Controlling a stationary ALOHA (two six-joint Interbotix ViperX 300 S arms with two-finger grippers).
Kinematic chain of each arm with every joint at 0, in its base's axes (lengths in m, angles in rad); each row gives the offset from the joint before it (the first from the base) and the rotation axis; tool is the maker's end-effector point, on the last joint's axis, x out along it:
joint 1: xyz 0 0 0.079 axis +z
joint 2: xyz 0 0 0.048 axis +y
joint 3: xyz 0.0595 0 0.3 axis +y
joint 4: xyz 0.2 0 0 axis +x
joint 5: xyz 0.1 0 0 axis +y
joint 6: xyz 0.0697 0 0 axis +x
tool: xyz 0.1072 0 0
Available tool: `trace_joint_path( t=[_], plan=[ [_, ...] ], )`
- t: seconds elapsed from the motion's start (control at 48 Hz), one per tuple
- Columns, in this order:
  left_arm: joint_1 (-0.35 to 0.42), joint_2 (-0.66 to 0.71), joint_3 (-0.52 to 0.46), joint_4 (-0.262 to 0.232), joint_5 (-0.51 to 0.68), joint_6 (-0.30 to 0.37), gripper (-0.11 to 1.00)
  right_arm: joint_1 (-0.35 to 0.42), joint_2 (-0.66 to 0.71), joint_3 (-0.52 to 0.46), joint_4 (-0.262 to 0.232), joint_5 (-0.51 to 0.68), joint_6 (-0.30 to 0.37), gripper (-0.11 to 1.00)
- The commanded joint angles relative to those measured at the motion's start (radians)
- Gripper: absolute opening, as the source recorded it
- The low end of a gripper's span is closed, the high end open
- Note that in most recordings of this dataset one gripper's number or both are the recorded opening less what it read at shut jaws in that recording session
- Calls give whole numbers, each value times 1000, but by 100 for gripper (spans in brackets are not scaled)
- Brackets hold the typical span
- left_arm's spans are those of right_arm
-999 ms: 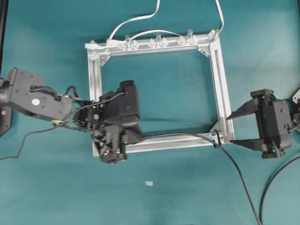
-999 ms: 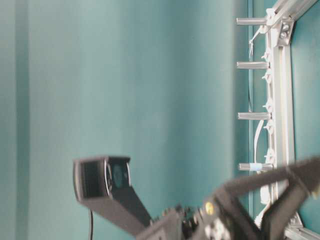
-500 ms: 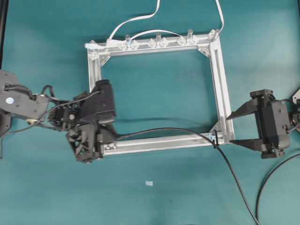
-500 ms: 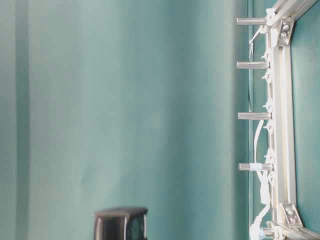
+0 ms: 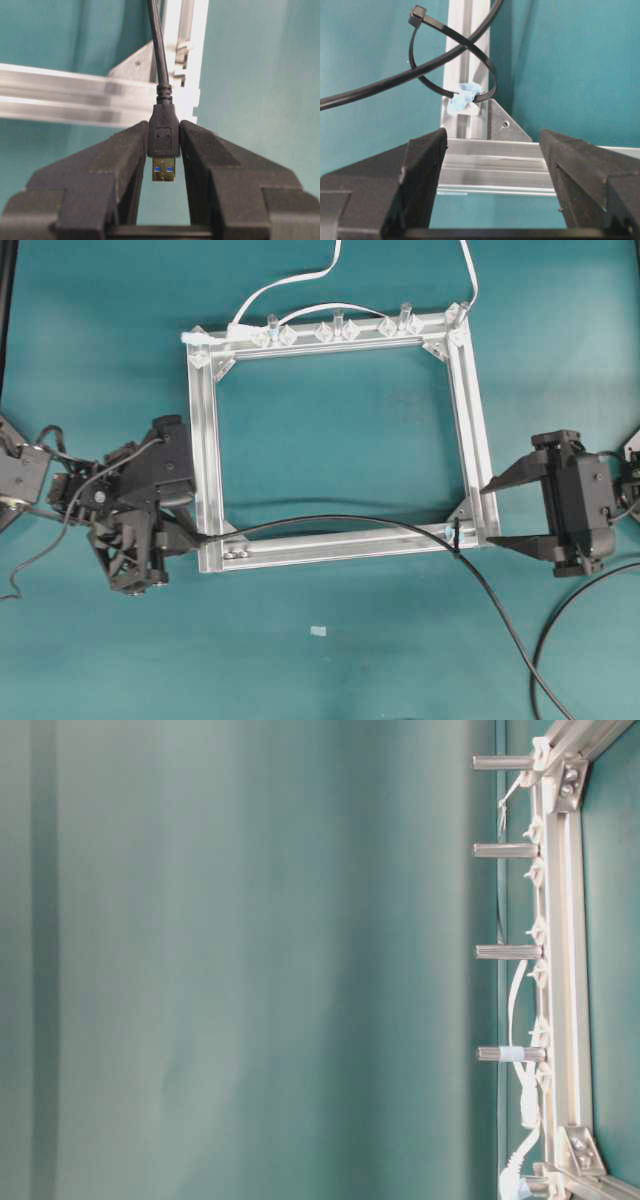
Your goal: Insert the wire through the string loop located on the right side.
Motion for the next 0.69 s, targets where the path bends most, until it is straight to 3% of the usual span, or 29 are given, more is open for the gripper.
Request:
trace_joint_path(
  t=[0.0, 0.562, 0.666],
  plan=[
    [-15, -11, -2, -2, 12, -5, 23, -2, 2, -23, -2, -11, -2, 83],
    [-57, 66, 3, -2, 32, -12, 23, -2, 5, -26, -2, -11, -2, 83],
    [-57, 66, -3, 0, 58, -26, 27, -3, 5, -25, -2, -11, -2, 83]
  ],
)
